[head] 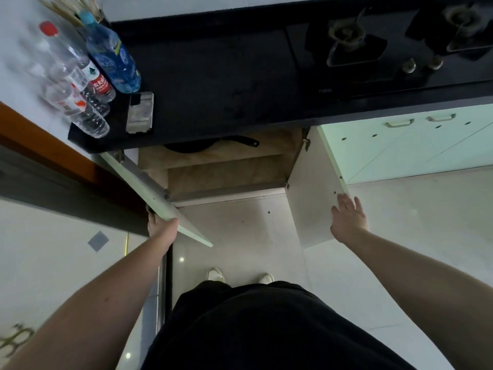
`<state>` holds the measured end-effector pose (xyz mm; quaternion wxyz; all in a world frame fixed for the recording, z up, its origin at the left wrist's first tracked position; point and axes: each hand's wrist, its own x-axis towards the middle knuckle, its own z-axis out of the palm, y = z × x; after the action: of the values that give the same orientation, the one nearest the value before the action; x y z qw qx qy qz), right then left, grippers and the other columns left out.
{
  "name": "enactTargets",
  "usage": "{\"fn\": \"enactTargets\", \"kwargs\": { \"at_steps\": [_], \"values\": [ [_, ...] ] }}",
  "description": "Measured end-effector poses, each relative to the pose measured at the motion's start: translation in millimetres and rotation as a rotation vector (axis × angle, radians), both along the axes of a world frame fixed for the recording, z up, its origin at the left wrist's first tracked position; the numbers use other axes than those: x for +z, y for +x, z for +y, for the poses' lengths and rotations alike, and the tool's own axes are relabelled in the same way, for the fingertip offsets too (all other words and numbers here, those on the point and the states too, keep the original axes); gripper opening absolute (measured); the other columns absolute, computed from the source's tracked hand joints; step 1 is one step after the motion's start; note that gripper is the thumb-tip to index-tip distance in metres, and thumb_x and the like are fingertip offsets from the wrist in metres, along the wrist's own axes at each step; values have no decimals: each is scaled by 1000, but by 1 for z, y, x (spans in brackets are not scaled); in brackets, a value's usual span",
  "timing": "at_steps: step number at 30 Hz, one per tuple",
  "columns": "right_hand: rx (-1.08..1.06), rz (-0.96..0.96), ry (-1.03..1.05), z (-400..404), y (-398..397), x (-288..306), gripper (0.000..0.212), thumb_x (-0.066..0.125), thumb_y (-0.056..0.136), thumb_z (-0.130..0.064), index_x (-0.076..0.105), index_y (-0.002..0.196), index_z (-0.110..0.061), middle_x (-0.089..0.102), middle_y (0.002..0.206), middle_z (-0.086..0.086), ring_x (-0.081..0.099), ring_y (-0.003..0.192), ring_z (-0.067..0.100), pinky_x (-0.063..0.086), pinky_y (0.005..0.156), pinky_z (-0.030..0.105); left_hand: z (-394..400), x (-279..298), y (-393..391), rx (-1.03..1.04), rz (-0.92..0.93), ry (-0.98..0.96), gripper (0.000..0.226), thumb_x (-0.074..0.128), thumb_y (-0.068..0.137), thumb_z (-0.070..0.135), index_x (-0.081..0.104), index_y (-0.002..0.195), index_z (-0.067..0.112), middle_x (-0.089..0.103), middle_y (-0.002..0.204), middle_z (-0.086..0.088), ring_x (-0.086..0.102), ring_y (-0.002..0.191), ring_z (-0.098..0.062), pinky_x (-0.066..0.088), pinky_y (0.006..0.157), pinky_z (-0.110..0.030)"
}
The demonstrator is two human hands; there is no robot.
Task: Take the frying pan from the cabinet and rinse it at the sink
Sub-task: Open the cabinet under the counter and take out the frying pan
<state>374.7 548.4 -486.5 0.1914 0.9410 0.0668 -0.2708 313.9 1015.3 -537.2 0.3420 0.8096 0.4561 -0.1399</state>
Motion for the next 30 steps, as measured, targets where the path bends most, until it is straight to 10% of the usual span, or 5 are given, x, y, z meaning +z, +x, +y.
{"fn": "enactTargets", "kwargs": {
  "at_steps": [13, 30],
  "values": [
    [244, 102, 312, 207, -37, 6, 56, 34, 97, -35, 26, 150, -17, 13, 161, 8, 8, 148, 27, 7, 121, 44, 94, 27, -86, -174, 42, -41, 39, 53, 89, 18, 52, 124, 1, 60, 107, -14, 58, 76, -22, 39, 50, -25],
    [295, 31, 356, 349, -98, 18, 62, 34, 99, -36, 14, 155, -16, 12, 162, 3, 8, 149, 22, 9, 120, 42, 197, 42, -150, -392, 232, 340, 27, 38, 99, 9, 40, 125, 4, 63, 110, -19, 63, 100, -36, 48, 72, -39]
  ]
}}
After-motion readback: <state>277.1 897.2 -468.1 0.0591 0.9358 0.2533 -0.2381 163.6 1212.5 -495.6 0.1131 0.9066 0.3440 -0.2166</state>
